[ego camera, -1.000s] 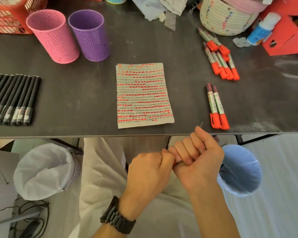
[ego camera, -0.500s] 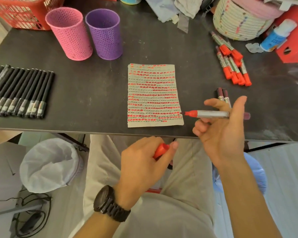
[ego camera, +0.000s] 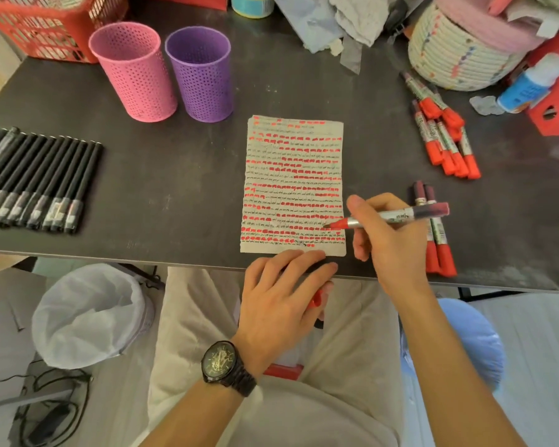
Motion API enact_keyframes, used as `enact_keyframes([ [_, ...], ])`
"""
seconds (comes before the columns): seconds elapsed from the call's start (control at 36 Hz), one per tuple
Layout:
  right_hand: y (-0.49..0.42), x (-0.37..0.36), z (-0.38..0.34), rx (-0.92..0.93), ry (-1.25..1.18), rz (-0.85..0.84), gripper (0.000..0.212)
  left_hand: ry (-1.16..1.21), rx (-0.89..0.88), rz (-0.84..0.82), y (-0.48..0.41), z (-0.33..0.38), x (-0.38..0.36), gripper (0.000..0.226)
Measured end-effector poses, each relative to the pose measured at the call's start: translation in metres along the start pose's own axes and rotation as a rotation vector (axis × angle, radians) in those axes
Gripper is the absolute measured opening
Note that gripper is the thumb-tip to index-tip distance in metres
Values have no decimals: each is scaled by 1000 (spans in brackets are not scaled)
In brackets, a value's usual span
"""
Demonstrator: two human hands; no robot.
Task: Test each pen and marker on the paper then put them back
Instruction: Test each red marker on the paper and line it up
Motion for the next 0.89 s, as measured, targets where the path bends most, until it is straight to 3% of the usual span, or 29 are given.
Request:
enact_keyframes([
  [0.08,3,0,5,8,117,83,35,-2,-23,42,-1,-2,0,23],
  [0.25,6,-2,8,16,286,128,28,-6,-56,113,-1,-2,0,24],
  [0.89,6,-6,3,83,361,133,29,-13,-51,126,0,-3,-3,22],
])
Point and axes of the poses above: each hand's wrist, its own y-axis away from the middle knuckle, its own x-axis out of the back of the hand, z = x × y, the point moved 8 cm from there along -y, towards the middle knuckle, and after that the axes turned 11 degrees about y, right-handed, at the moved point
